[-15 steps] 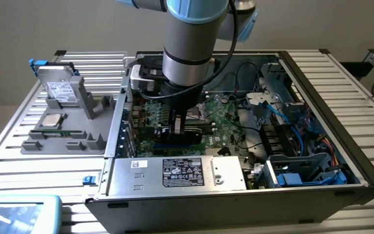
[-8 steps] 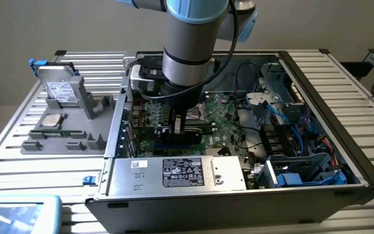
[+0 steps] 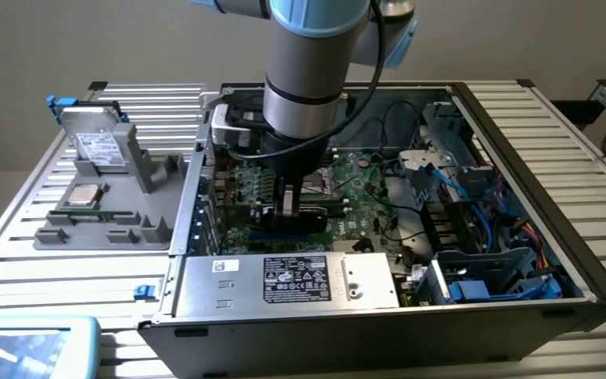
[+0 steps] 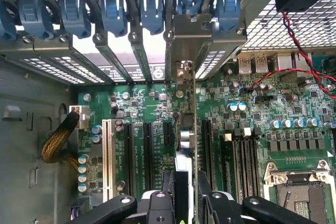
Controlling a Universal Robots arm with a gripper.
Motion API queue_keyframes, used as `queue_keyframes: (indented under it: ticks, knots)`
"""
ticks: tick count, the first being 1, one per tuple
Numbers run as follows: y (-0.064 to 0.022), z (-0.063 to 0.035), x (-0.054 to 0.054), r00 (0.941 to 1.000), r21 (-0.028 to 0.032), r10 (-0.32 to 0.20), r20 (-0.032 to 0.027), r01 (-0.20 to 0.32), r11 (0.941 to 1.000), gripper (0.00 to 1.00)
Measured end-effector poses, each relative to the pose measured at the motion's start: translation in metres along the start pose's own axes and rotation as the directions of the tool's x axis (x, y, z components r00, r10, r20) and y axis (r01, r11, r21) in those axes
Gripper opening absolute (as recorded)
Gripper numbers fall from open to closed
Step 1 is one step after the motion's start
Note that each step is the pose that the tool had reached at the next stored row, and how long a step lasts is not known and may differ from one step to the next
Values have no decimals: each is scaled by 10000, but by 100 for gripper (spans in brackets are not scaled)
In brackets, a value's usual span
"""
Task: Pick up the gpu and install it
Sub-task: 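Insert the gpu into the slot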
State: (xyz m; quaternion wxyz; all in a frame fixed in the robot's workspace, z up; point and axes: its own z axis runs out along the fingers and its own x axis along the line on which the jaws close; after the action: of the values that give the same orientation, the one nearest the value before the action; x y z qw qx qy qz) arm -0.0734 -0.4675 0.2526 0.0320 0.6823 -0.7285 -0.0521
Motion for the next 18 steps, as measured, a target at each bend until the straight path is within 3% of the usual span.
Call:
queue_keyframes:
  ticks: [3, 9, 14, 18]
  knots:
    - [2, 0, -29, 10000, 1, -7, -35, 7, 10000, 28]
    - [13, 7, -33, 10000, 14, -18, -38, 18, 10000, 28]
    - [36, 23, -50, 10000, 70, -84, -43, 85, 9999, 28]
    - [38, 24, -50, 9999, 69, -90, -49, 91, 9999, 28]
